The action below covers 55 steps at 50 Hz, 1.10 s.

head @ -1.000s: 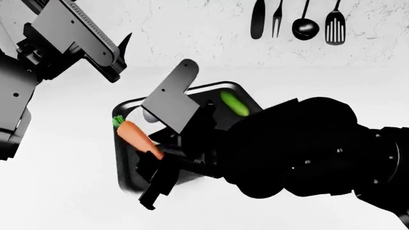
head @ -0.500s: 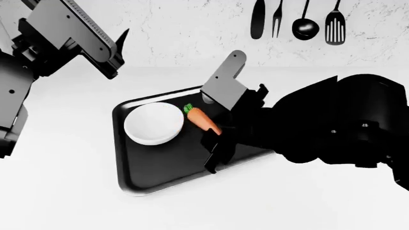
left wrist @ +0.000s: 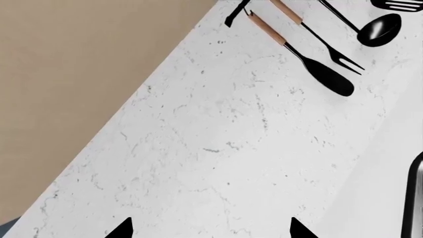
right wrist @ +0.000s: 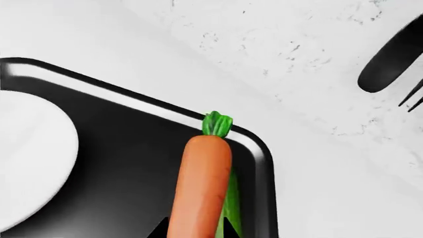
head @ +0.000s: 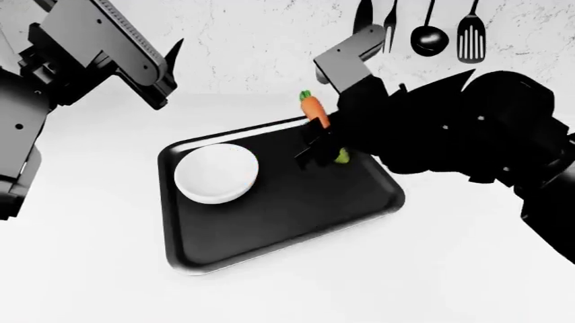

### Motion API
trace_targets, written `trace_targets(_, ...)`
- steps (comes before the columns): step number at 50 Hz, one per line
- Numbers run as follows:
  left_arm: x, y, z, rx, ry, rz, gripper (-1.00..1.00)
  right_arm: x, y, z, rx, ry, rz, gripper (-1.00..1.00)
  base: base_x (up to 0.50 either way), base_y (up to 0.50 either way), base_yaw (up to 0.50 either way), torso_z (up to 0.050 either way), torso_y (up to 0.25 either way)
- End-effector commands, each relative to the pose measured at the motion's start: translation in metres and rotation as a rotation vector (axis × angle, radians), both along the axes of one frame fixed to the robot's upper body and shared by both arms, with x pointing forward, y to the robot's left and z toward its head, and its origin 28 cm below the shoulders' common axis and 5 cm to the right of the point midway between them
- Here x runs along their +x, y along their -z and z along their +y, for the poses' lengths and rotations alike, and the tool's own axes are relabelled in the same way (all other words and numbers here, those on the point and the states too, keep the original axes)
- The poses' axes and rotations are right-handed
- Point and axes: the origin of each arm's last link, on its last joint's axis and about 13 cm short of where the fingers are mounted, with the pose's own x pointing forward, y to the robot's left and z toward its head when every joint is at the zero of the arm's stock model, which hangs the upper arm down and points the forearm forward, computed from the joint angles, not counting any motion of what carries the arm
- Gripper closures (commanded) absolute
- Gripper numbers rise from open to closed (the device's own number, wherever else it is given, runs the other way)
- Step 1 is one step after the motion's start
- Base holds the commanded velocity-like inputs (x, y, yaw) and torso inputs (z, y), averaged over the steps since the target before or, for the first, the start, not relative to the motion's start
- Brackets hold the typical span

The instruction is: Place the two vegetables and bowl onto the tray for setting up a vegetable dip station.

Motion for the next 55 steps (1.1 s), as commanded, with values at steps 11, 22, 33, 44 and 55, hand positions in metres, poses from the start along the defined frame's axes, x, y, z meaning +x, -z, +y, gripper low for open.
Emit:
trace_targets(11,0.001,0.000,-0.003,0.006,0.006,0.002,-1.00,0.038,0.009,0.026,0.021,0.091,0.005,1.00,0.00,0.00,0.00,0.000,0.000)
trace_targets(22,-0.001,-0.001,-0.001,0.004,0.001,0.002,-1.00,0.047,0.011,0.036,0.048,0.089,0.015,1.00,0.00,0.00,0.00,0.000,0.000)
trace_targets(33,-0.001,-0.001,0.000,0.003,-0.001,0.002,-1.00,0.049,0.015,0.041,0.070,0.080,0.024,1.00,0.00,0.00,0.00,0.000,0.000)
trace_targets(44,0.000,0.000,0.000,0.004,-0.001,0.004,-1.00,0.043,0.024,0.043,0.068,0.066,0.049,1.00,0.00,0.00,0.00,0.000,0.000)
trace_targets(55,0.001,0.001,-0.001,0.005,0.001,0.005,-1.00,0.038,0.031,0.043,0.066,0.046,0.065,1.00,0.00,0.00,0.00,0.000,0.000)
